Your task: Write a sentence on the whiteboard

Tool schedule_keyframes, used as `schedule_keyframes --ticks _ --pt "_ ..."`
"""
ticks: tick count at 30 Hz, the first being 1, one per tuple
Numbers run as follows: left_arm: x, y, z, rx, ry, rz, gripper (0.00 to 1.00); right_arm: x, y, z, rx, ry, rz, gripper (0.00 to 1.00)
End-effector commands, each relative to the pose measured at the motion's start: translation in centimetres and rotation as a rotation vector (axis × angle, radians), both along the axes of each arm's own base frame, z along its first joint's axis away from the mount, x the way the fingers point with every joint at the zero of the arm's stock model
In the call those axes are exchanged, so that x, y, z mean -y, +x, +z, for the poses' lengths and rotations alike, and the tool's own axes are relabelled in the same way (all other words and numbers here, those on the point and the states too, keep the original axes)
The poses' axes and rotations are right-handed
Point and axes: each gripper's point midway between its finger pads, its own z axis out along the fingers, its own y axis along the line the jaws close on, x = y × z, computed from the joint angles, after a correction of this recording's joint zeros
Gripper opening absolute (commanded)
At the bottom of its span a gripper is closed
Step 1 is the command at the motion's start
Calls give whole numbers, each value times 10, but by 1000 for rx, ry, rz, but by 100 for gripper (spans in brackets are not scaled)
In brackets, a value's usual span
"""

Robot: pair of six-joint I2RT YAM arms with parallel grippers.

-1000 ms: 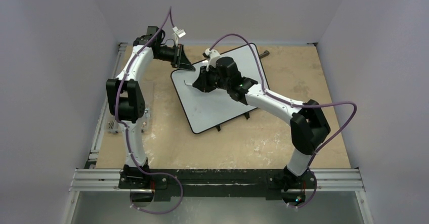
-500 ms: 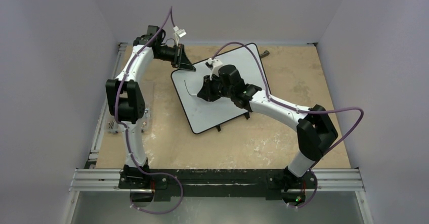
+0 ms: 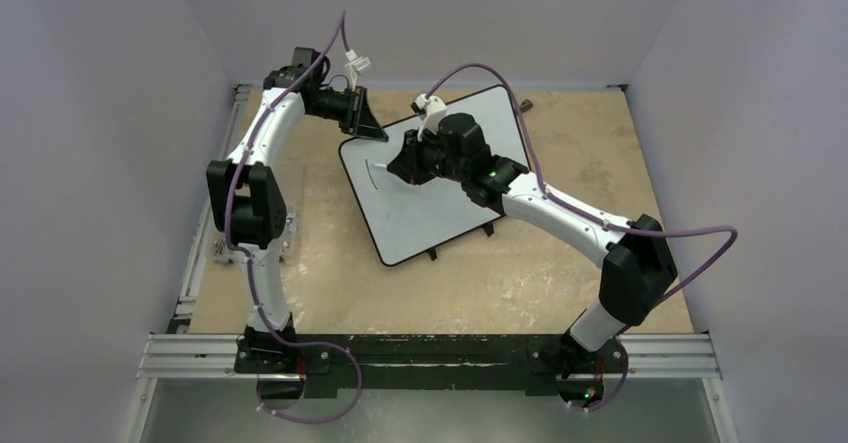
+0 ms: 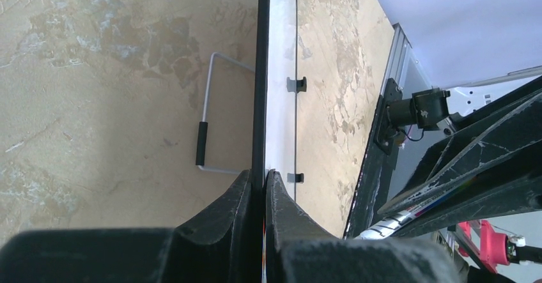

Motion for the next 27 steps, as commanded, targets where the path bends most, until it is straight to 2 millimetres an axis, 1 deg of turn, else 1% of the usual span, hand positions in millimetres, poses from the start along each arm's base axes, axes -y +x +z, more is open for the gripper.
schedule_keyframes --ticks 1,7,13,21,27 --pt "0 0 19 168 69 -22 0 -5 12 34 71 54 -33 0" --pt "0 -1 20 179 78 -23 0 -4 23 28 71 43 -82 0" --pt "1 -2 21 185 82 -25 0 -4 27 19 62 26 -97 0" --pt "3 -3 20 185 92 -29 0 -5 23 -3 37 -12 -67 0" --pt "3 -3 20 188 100 -30 0 -7 12 -22 -8 -24 -21 0"
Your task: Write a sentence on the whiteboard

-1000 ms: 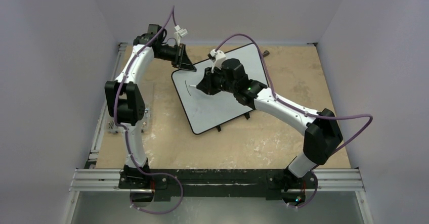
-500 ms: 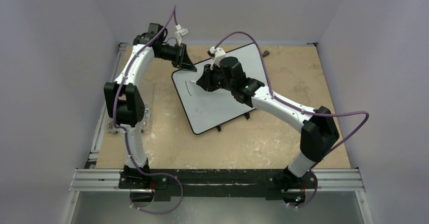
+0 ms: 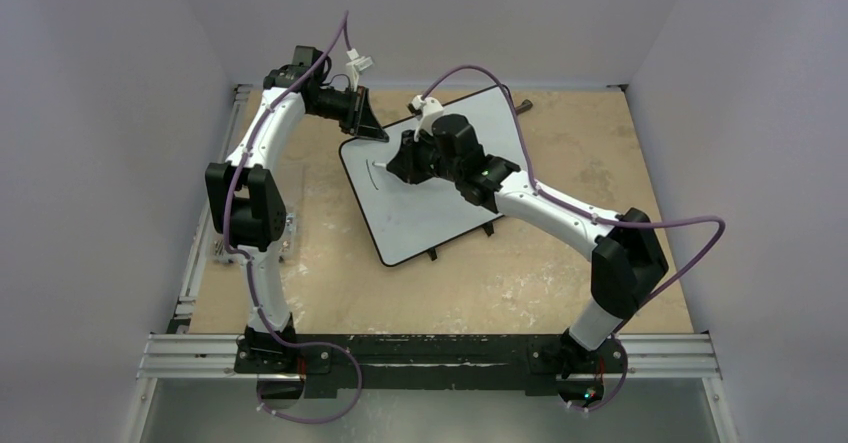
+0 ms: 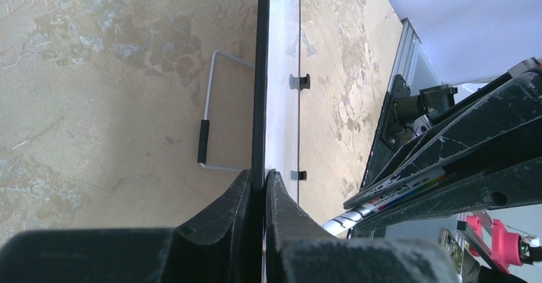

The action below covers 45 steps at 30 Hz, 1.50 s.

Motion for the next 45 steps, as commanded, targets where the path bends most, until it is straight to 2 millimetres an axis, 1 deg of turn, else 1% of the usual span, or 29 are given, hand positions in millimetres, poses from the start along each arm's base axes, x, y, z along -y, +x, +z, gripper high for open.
schedule_keyframes --ticks 1,2,7,12,18,20,24,29,34,38,40,43,45 --pt "2 1 16 161 69 -28 0 -5 -7 -13 -21 1 41 0" --pt "2 1 16 163 69 -29 0 -8 -7 -11 -14 16 47 0" --pt "3 1 15 163 73 -30 0 -12 -11 -18 -39 20 65 0" --pt "3 0 15 163 78 -32 0 -9 -9 -19 -36 11 45 0" --pt "3 0 15 166 83 -32 0 0 -6 -15 -15 -8 3 0" --pt "3 0 15 169 82 -33 0 3 -8 -16 -17 -10 0 0" --pt "3 0 16 171 85 -33 0 15 -11 -26 -38 -49 -36 0" --pt "3 -1 15 171 88 -34 0 21 -13 -29 -42 -62 -51 0" --pt "2 -1 16 173 89 -34 0 30 -14 -27 -38 -76 -79 0" --pt "3 -1 17 178 91 -36 0 34 -16 -22 -32 -82 -82 0" --pt "3 -1 17 178 97 -33 0 32 -17 -18 -30 -73 -74 0" --pt "2 -1 16 180 104 -28 0 28 -15 -6 -10 -74 -57 0" --pt "2 -1 17 184 107 -27 0 21 -18 7 6 -48 -12 0"
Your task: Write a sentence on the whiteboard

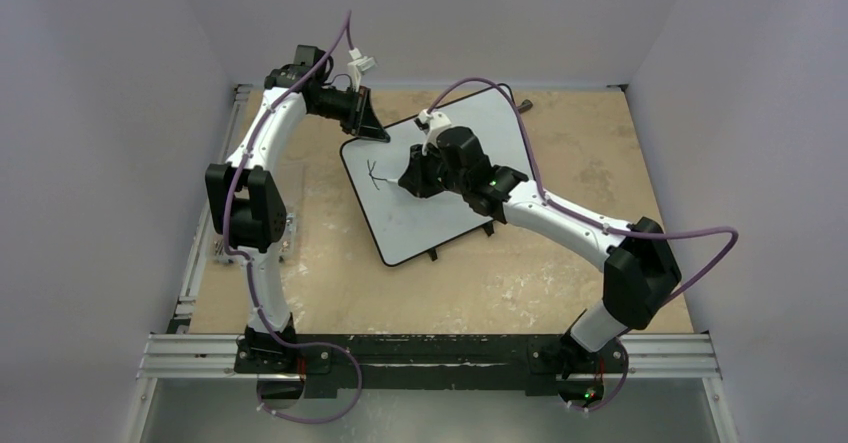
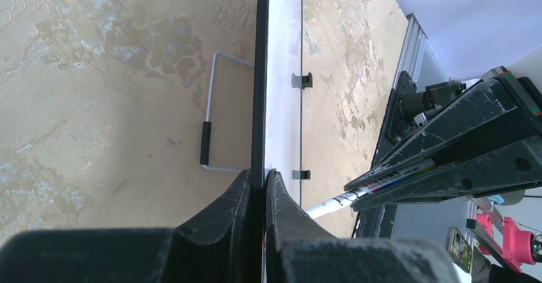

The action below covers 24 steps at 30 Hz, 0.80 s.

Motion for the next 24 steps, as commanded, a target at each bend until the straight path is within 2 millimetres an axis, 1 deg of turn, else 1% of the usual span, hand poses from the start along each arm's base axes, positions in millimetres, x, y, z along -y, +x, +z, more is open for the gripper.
schedule_keyframes --ticks 1,5,7,10,14,19,22,24 --pt "0 0 17 160 91 -16 0 -6 2 39 70 37 42 0" --pt "0 -1 17 165 101 -15 0 -10 -5 56 90 77 90 0" --pt "0 -1 17 168 104 -15 0 -9 -6 59 96 80 89 0" --pt "-1 -1 17 171 108 -13 0 -7 -6 60 94 82 80 0" --pt "-1 -1 18 177 113 -10 0 0 -3 58 94 71 35 0" --pt "-1 -2 21 183 114 -11 0 1 0 65 118 71 27 0" --pt "-1 -2 21 187 115 -12 0 2 0 67 121 74 29 3" --pt "-1 -2 20 186 121 -12 0 2 1 68 122 80 31 0"
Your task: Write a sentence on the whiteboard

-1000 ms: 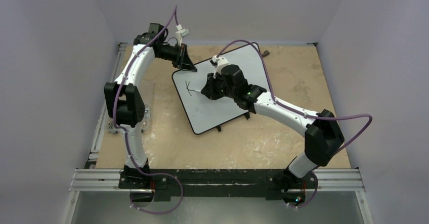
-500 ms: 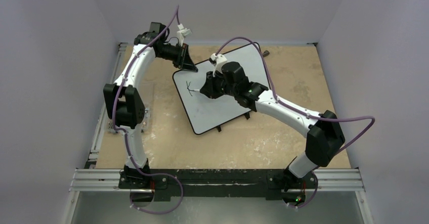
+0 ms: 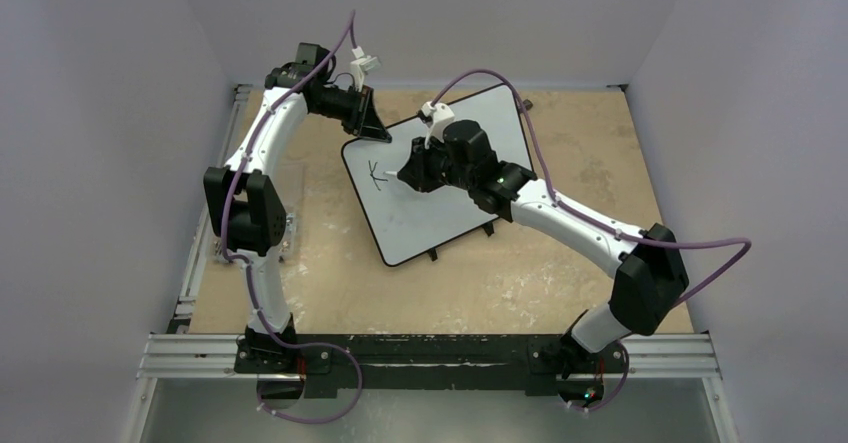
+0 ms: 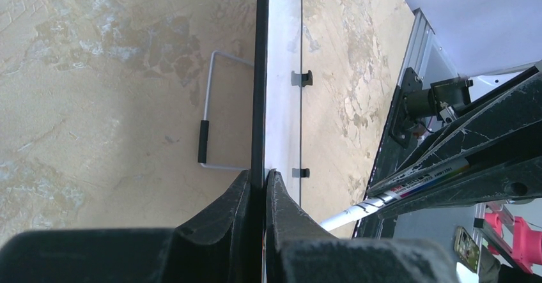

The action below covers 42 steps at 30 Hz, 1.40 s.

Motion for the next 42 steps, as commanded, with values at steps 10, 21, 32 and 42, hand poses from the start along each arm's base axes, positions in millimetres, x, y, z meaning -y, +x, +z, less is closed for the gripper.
schedule_keyframes --ticks 10,21,32,42 --pt "-4 4 10 166 110 -13 0 1 9 36 99 55 -9 0" --pt "-2 2 10 170 113 -21 0 -5 24 38 103 70 -53 0" --pt "-1 1 12 175 114 -22 0 3 30 11 56 20 -106 0" --pt "-2 1 12 177 118 -23 0 16 14 -25 4 -42 -89 0"
